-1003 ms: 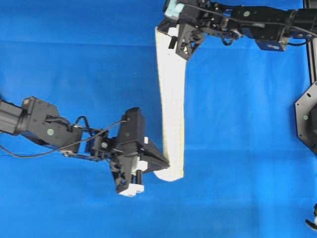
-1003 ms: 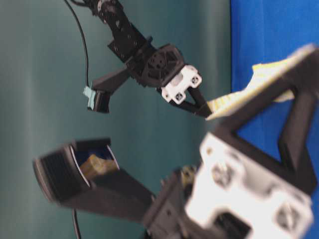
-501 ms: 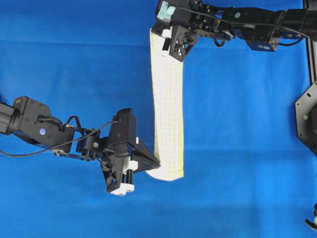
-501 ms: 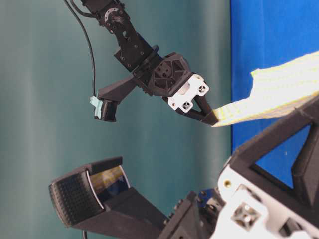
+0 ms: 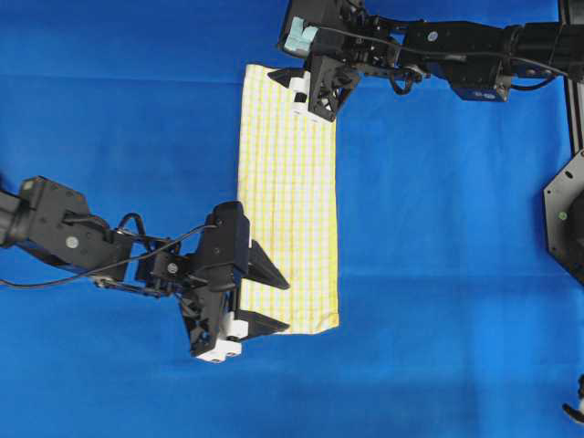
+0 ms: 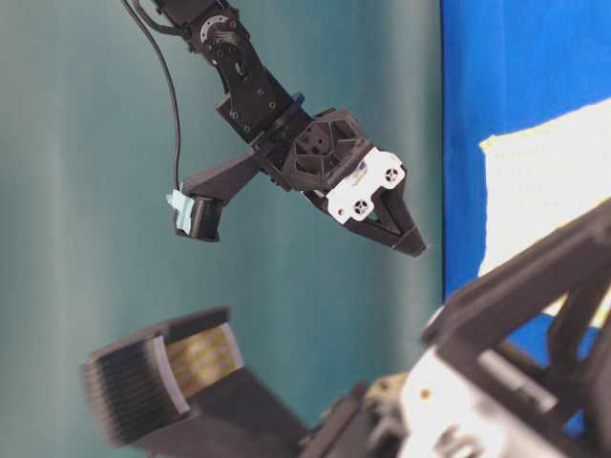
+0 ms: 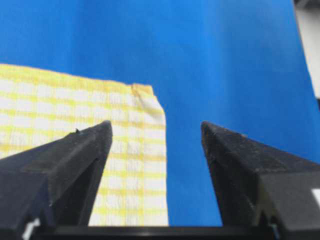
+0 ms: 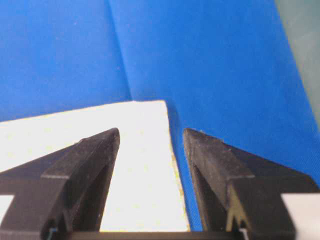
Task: Fold the yellow towel.
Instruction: 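Lay the strip down vertically and release both grippers, then move both grippers to the far end of the strip and grasp its corners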
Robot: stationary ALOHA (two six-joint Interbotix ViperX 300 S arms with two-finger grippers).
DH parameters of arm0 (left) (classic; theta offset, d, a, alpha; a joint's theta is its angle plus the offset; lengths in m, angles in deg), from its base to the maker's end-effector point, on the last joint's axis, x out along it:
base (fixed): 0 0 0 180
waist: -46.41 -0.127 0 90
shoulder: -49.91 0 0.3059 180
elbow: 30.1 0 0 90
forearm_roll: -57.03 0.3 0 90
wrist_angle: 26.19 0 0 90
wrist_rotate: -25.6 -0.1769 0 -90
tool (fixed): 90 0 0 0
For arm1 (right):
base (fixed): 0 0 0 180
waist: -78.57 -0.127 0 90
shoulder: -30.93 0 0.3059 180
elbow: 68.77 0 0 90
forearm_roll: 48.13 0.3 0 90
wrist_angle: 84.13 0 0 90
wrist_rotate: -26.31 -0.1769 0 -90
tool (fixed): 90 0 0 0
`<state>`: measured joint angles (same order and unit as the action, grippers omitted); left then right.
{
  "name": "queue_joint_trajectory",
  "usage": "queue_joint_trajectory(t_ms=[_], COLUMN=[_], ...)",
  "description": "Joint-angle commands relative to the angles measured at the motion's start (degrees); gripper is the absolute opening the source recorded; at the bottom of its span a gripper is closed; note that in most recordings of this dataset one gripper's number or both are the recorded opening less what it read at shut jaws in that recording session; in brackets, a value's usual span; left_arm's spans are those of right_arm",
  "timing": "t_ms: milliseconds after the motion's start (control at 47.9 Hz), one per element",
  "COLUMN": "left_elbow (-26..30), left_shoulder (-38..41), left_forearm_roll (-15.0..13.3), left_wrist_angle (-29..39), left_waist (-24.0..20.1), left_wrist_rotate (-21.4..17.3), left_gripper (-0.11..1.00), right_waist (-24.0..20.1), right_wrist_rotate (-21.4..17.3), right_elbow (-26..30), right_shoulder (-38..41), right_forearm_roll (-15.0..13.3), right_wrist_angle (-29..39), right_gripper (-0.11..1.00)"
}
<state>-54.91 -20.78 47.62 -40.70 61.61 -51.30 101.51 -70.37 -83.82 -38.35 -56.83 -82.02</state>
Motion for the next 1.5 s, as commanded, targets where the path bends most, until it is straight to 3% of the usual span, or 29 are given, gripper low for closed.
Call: queue_joint_trajectory(t_ms=[0,188,397,710,940,1107,1295,1483], left_elbow=[0.0,-2.8,-7.5,-10.2,-10.2,-9.8,-9.8,-9.5], left_shoulder=[-4.3,-9.8,-16.3,-18.9,-18.3,-17.5,-17.4,-15.8], left_forearm_roll=[0.2,0.5,1.7,1.7,1.6,1.6,1.7,1.6], left_wrist_angle=[2.3,5.8,6.5,5.8,5.8,5.8,5.8,4.7], left_waist=[-0.5,-3.3,-9.5,-19.4,-22.4,-22.7,-23.1,-27.1], left_wrist_rotate=[-0.3,-0.8,-1.7,-10.1,-14.5,-14.7,-14.9,-15.1], left_gripper=[0.61,0.59,0.59,0.59,0.59,0.59,0.59,0.59], right_waist=[0.2,0.3,0.3,-2.9,-4.9,-4.9,-4.4,-1.9], right_wrist_rotate=[-0.2,-0.4,-1.9,-5.7,-8.4,-8.9,-8.9,-8.9], right_elbow=[0.5,-3.3,-12.2,-23.7,-26.4,-26.5,-25.2,-23.2], right_shoulder=[-3.7,-11.1,-21.4,-33.6,-32.6,-30.6,-28.7,-24.1], right_forearm_roll=[-0.2,-0.3,0.2,2.7,2.8,2.8,2.7,2.8], right_wrist_angle=[0.4,2.0,1.7,-1.2,-2.0,-3.5,-3.7,-5.4], right_gripper=[0.57,0.57,0.57,0.57,0.62,0.69,0.68,0.68])
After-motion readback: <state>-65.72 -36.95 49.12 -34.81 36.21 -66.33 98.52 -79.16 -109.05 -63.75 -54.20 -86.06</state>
